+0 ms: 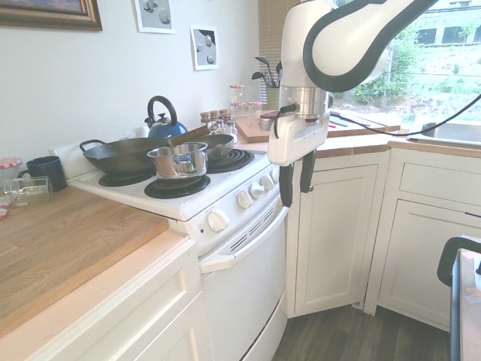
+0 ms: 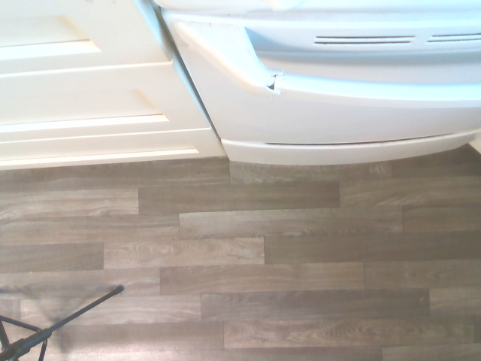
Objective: Open the oven
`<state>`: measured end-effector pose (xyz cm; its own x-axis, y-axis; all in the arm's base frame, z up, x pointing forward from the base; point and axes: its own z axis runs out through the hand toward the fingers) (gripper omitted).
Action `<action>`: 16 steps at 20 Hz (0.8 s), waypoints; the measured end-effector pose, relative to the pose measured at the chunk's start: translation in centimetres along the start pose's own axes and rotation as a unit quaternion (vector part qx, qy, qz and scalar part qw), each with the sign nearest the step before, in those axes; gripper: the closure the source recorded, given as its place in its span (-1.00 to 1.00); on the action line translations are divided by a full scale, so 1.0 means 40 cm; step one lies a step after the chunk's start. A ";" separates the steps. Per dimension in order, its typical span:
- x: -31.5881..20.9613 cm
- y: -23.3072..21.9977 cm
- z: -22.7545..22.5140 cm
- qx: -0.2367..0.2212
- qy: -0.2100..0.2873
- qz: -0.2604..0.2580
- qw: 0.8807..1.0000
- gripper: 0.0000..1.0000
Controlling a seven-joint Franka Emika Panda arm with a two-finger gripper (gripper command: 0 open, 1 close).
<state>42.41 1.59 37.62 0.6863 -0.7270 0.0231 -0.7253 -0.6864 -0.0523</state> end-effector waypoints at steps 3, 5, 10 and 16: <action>0.001 0.007 0.009 -0.008 0.001 -0.003 1.000 -1.00; 0.013 0.026 0.032 -0.021 -0.002 -0.001 1.000 -1.00; 0.090 0.085 0.174 -0.042 -0.036 0.037 0.998 -1.00; 0.224 0.066 0.356 0.007 -0.027 0.058 0.998 -1.00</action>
<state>47.42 -6.47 23.49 0.5996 -0.7994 -0.0387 -0.7998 -0.5968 -0.0646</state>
